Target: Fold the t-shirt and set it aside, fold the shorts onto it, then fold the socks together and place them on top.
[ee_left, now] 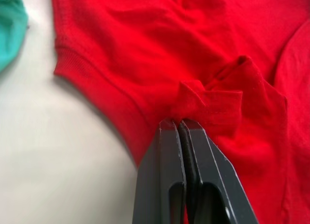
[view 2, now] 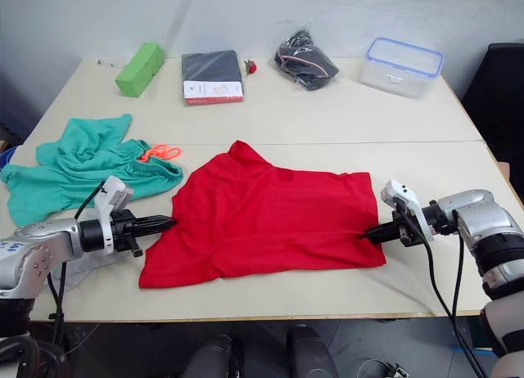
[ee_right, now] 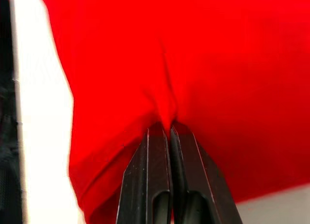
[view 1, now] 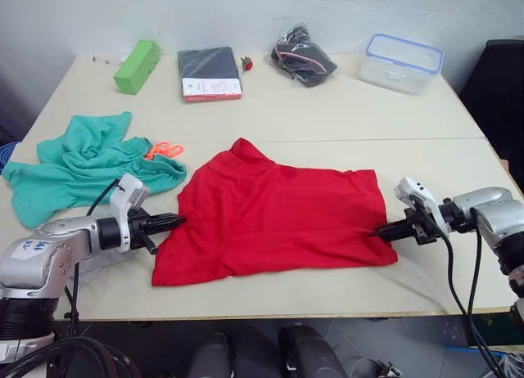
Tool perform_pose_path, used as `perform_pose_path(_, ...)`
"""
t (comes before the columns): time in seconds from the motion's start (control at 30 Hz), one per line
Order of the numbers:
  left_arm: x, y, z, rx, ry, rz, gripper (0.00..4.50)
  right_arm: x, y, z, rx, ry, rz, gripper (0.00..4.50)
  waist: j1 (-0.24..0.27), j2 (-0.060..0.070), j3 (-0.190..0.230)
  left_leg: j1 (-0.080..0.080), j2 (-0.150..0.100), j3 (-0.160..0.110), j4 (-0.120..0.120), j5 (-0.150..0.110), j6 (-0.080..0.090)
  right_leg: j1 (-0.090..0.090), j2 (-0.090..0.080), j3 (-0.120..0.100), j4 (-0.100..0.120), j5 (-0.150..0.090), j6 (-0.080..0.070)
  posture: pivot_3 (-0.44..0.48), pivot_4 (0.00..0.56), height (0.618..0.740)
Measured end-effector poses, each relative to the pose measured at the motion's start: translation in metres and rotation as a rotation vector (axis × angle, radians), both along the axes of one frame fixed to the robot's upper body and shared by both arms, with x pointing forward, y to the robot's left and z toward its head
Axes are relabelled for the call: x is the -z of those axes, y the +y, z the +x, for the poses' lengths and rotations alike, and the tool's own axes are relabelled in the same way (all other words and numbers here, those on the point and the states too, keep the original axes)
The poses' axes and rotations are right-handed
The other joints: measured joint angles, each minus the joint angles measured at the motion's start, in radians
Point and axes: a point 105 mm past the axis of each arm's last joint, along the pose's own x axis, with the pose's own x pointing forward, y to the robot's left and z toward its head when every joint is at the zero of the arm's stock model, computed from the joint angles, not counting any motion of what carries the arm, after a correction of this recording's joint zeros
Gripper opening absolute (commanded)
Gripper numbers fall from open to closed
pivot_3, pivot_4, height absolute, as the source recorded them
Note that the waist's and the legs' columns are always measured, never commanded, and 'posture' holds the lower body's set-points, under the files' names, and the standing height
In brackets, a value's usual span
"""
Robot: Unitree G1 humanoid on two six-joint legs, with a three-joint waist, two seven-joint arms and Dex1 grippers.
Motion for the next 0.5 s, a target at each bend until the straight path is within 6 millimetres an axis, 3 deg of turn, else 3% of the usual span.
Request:
perform_pose_path(0.03, 0.0, 0.001, 0.002, -0.005, -0.003, 0.004, 0.0, -0.001, -0.001, 0.002, 0.005, -0.014, 0.001, 0.02, 0.0, 0.0, 0.0, 0.0, 0.0, 0.0, 0.0, 0.0, 0.0, 0.0, 0.0, 0.0, 0.0, 0.0, 0.0, 0.0, 0.15, 0.74)
perform_pose_path(0.07, 0.0, 0.001, 0.002, -0.004, -0.008, 0.009, 0.0, -0.001, -0.002, 0.002, 0.005, -0.022, -0.01, 0.43, 0.001, 0.0, 0.0, 0.0, 0.0, 0.0, 0.0, 0.0, 0.0, 0.0, 0.0, 0.0, 0.0, 0.0, 0.0, 0.0, 0.15, 0.74)
perform_pose_path(0.17, 0.002, 0.001, 0.002, -0.003, -0.013, 0.017, 0.62, -0.004, -0.005, 0.004, -0.008, -0.071, -0.029, 1.26, 0.001, 0.0, 0.0, 0.0, 0.0, 0.0, 0.0, 0.0, 0.0, 0.0, 0.0, 0.0, 0.0, 0.0, 0.0, 0.0, 0.15, 0.74)
perform_pose_path(0.37, 0.01, 0.01, -0.01, -0.007, -0.044, 0.079, 2.45, -0.012, -0.008, 0.0, -0.025, -0.229, -0.03, 3.26, -0.001, 0.0, 0.0, 0.0, 0.0, 0.0, 0.0, 0.0, 0.0, 0.0, 0.0, 0.0, 0.001, 0.0, 0.0, 0.0, 0.15, 0.74)
perform_pose_path(0.5, -0.01, 0.018, -0.03, 0.043, -0.165, 0.184, 3.63, -0.028, -0.017, -0.018, -0.059, -0.389, -0.085, 4.5, 0.004, 0.0, 0.0, 0.0, 0.0, 0.0, -0.003, 0.0, 0.0, 0.0, 0.0, 0.0, 0.0, 0.0, 0.0, 0.0, 0.15, 0.74)
